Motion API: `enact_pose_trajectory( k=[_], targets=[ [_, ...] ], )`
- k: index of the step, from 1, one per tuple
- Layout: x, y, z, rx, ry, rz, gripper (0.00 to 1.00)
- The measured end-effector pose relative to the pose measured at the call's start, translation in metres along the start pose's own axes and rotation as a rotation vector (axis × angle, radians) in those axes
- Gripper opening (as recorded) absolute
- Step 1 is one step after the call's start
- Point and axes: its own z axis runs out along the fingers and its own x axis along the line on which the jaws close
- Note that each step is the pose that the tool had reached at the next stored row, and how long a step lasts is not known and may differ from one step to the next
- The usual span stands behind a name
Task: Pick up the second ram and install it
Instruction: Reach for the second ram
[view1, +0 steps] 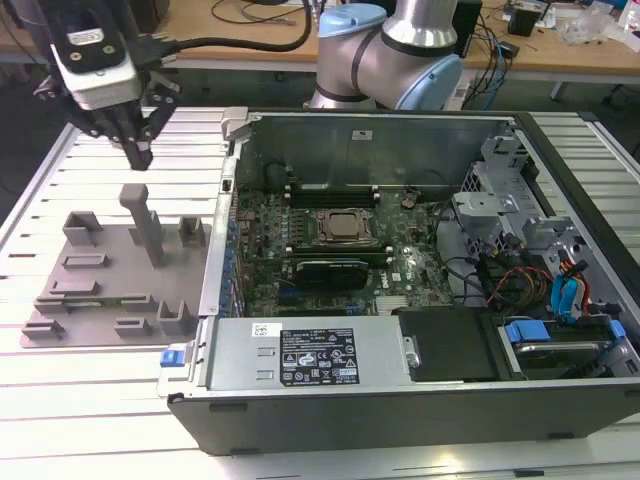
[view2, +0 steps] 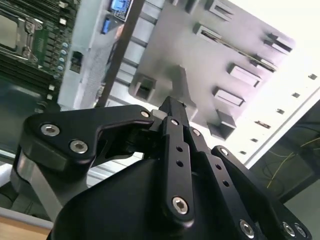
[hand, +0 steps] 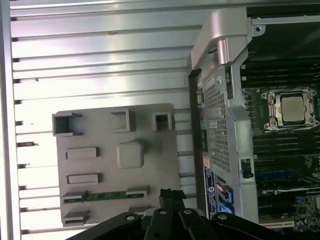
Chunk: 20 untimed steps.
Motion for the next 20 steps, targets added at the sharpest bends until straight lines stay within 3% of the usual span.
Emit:
enact_pose_trajectory(
  k=[2,6,10,12,14,19,20],
  targets=[
    [0.0179,-0.0014,0.0001,0.0,0.0001,0.0,0.08],
    [0.0357,-0.0028,0.0002,0.0,0.0,0.0,0.08],
    [0.0615,-0.0047,0.0005,0.0,0.0,0.0,0.08],
    [0.0649,-0.0057,0.0004,0.0,0.0,0.0,0.08],
    [0.0648,-0.0123,0.0001,-0.0001,0.0,0.0,0.08],
    [0.064,-0.0558,-0.0017,0.0,0.0,0.0,0.08],
    [0.064,-0.0568,-0.0017,-0.0001,0.0,0.0,0.08]
  ],
)
